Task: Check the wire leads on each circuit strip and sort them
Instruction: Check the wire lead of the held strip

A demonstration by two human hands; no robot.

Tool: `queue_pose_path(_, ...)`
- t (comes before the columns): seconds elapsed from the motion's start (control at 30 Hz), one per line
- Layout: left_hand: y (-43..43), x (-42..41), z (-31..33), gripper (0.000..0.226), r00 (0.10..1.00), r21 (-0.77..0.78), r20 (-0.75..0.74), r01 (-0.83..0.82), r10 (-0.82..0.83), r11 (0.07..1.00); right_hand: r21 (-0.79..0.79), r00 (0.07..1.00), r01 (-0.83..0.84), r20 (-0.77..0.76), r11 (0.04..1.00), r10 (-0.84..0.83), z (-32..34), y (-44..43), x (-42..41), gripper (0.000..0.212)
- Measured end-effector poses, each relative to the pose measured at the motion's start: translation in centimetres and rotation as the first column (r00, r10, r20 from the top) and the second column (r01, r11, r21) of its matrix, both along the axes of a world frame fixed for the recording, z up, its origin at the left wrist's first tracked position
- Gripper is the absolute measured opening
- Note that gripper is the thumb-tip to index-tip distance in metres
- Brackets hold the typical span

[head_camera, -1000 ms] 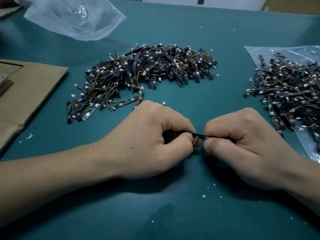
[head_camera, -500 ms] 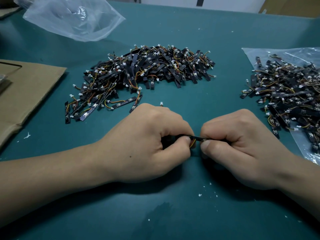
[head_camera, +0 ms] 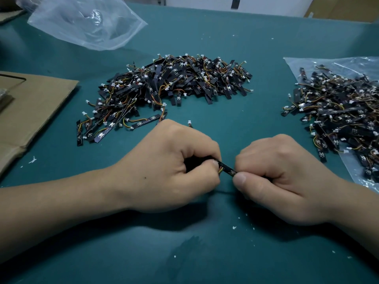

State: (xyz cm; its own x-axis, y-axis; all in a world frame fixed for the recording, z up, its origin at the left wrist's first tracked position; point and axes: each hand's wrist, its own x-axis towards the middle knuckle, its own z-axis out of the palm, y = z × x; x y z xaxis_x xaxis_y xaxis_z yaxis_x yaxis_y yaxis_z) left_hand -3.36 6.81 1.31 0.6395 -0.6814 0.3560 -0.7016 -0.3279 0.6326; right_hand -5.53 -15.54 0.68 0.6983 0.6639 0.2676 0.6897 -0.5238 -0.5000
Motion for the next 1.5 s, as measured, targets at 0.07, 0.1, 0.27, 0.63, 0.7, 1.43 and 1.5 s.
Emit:
queue_pose_path(0.07,0.2,-0.2,0.1,0.015,0.998,-0.009,0.05,-0.026,0.026,1.0,0.04,1.0,-0.003,0.02,0.999,0.002,-0.1,-0.1,0.1,0.04)
queue_pose_path(0.1,0.4,-0.3,0.1,0.021,0.99,-0.027,0.106,-0.09,0.093,0.996,0.091,0.999,0.023,0.023,0.996,-0.025,-0.1,-0.2,0.0,0.04)
queue_pose_path(0.27,0.5,0.5,0.7,0.039,0.886,0.024,0.25,-0.409,0.39,0.912,0.547,0.947,0.306,-0.094,0.779,-0.306,-0.5,-0.2,-0.2,0.024)
queue_pose_path(0.63,0.5,1.9,-0.7,0.012,0.824,0.385,0.458,-0.522,0.334,0.761,0.178,0.955,0.285,0.035,0.942,-0.296,-0.5,0.4,-0.3,0.013)
queue_pose_path(0.7,0.4,1.9,-0.8,0.011,0.823,0.308,0.467,-0.494,0.323,0.813,0.211,0.932,0.362,-0.049,0.908,-0.36,-0.5,0.4,-0.2,0.013)
queue_pose_path(1.43,0.3,1.2,-0.6,0.075,0.976,-0.262,-0.198,-0.141,0.09,0.955,0.216,0.94,0.342,-0.098,0.915,-0.328,0.0,0.4,-0.2,0.02)
queue_pose_path(1.5,0.5,1.2,-0.4,0.084,0.956,-0.273,-0.293,-0.108,0.024,0.956,0.218,0.953,0.305,-0.071,0.927,-0.296,0.0,0.5,-0.3,0.02)
